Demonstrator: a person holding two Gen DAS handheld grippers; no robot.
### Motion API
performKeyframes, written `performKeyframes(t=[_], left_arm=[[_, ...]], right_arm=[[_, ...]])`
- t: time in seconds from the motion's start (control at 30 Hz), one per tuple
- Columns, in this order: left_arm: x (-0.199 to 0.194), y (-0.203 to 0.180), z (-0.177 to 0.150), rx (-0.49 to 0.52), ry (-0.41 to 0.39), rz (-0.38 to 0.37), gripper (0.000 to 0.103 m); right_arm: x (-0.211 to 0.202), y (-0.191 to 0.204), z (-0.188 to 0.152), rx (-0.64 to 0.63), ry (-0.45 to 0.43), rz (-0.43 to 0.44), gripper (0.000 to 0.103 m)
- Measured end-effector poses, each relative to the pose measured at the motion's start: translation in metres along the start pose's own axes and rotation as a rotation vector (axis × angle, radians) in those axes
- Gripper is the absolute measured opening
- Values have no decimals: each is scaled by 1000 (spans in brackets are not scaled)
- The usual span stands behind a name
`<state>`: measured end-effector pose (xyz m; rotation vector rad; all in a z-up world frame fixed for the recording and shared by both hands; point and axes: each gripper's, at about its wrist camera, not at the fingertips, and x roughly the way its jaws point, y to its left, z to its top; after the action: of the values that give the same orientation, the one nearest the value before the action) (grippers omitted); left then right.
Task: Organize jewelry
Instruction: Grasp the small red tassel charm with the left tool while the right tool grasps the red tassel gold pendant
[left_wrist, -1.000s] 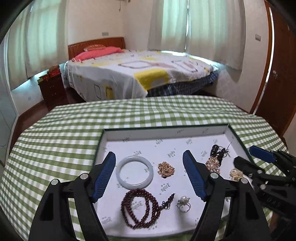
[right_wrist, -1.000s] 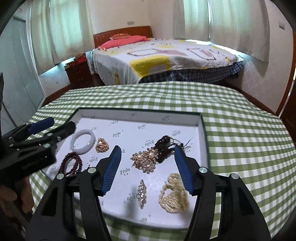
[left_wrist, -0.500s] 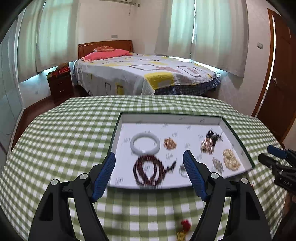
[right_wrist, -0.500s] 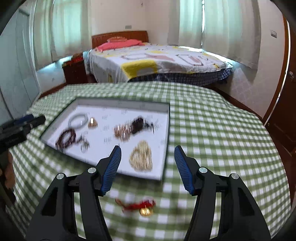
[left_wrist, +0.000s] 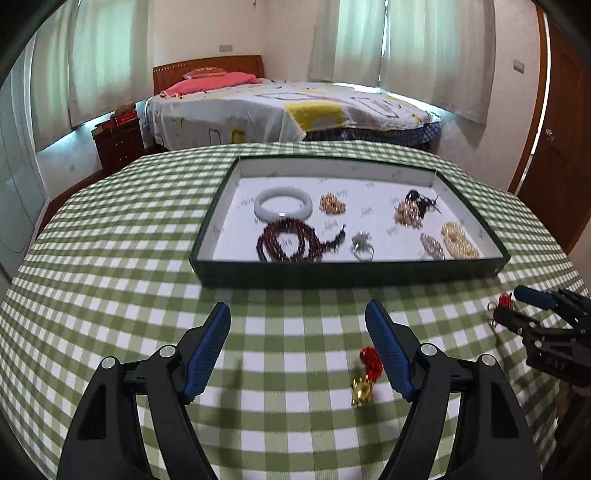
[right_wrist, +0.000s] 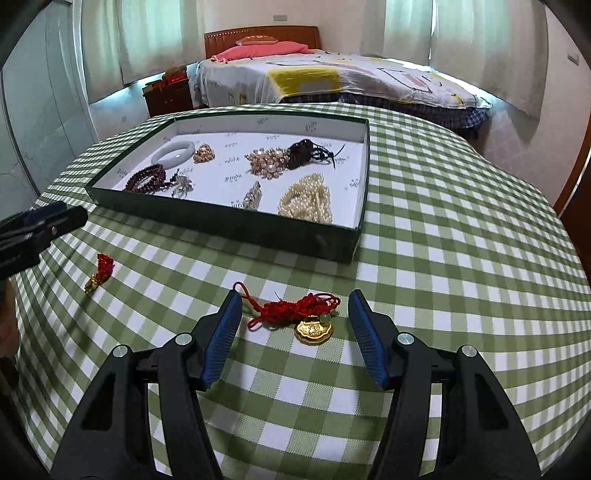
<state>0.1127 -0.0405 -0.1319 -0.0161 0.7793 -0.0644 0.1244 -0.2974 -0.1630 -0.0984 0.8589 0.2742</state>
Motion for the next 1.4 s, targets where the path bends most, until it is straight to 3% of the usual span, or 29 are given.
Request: performKeyframes(t=[0.23,0.4,0.57,1.1,1.2,1.4], left_arm=[[1,-4,-8,10,16,7,73],[3,-5,-11,15,27,9,73],[2,-6,-15,28,37,6,73],[1,-17,-29,76,69,-50,73],[4,-21,-29,92,71,-59,67],[14,-27,-30,123,91,-71,43]], right_arm=[[6,-1,-2,-7,-6,-12,56],[5,1,-3,-26,-12,-14,36],[2,5,-5,-56,-16,-18,26],[-19,7,-19,-63,-2,-14,23],[-22,8,-22,-62,1,-11,23],[-23,9,-23,-62,1,-2,23]])
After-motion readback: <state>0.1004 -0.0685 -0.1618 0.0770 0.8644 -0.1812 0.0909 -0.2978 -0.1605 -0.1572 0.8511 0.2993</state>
